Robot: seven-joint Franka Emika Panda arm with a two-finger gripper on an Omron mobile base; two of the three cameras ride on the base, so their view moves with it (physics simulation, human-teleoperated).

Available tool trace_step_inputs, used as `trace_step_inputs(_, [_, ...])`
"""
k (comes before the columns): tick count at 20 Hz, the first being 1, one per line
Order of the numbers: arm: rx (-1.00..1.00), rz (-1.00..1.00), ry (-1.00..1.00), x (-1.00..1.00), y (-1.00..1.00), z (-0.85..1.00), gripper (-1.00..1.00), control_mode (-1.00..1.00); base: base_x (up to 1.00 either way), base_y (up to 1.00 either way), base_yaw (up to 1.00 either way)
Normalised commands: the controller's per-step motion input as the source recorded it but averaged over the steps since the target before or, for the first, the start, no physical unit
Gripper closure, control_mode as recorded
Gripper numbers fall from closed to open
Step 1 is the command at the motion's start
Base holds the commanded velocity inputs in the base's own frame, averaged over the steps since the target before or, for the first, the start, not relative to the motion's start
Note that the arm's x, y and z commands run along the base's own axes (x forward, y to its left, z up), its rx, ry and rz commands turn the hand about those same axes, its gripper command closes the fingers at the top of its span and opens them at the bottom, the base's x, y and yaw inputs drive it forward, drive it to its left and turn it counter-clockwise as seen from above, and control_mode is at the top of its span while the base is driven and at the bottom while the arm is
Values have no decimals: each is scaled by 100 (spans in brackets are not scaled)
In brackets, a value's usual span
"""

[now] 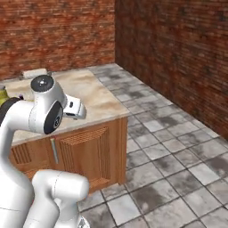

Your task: Place the drinks on the dining counter in a tight cluster.

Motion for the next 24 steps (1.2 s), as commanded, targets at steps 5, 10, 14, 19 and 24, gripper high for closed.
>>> trace_step_inputs(5, [0,0,0,0,0,0,-100,100,-22,0,-81])
trace_step_inputs(10, [0,0,0,0,0,0,-100,100,-10,-5,-79])
trace_step_inputs(14, [0,0,0,0,0,0,-100,100,-4,-2,-81])
trace_step_inputs(19, [0,0,0,0,0,0,-100,100,0,0,-89])
trace_step_inputs(24, [0,0,0,0,0,0,-100,100,0,0,-89])
